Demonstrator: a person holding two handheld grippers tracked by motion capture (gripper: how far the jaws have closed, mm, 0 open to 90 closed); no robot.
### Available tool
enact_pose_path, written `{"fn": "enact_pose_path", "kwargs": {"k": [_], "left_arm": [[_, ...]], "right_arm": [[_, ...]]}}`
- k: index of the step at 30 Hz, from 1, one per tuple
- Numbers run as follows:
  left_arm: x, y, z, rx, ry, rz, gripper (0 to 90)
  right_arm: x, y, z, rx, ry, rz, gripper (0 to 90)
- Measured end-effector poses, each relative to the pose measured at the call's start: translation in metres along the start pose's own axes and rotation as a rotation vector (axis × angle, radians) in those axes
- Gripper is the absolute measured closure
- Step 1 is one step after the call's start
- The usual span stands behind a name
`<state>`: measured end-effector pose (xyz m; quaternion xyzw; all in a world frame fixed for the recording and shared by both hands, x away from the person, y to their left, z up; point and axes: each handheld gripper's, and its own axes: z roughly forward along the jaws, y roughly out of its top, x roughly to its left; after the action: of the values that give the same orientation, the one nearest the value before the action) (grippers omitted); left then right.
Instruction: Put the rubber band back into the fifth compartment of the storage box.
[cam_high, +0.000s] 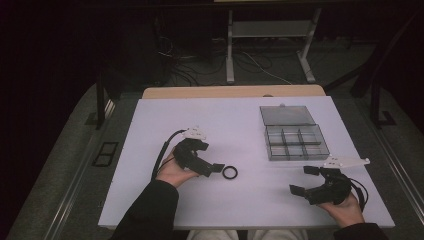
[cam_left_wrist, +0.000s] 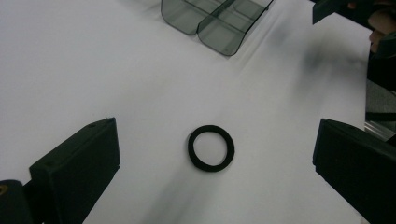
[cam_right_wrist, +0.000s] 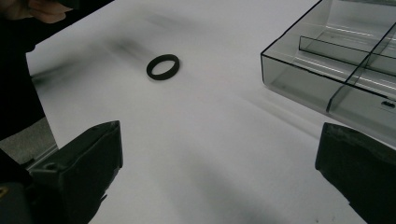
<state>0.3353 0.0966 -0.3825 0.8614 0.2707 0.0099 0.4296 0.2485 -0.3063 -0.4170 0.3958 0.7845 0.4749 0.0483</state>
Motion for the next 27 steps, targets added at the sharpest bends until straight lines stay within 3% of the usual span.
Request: {"fn": "enact_pose_path", "kwargs": {"k": [27], "left_arm": [[0.019, -0.005, 0.033, 0.086, -0.01, -0.025, 0.2]], "right_arm": [[0.0, 0.0, 0.0, 0.001, 0.002, -0.003, 0.5]]}}
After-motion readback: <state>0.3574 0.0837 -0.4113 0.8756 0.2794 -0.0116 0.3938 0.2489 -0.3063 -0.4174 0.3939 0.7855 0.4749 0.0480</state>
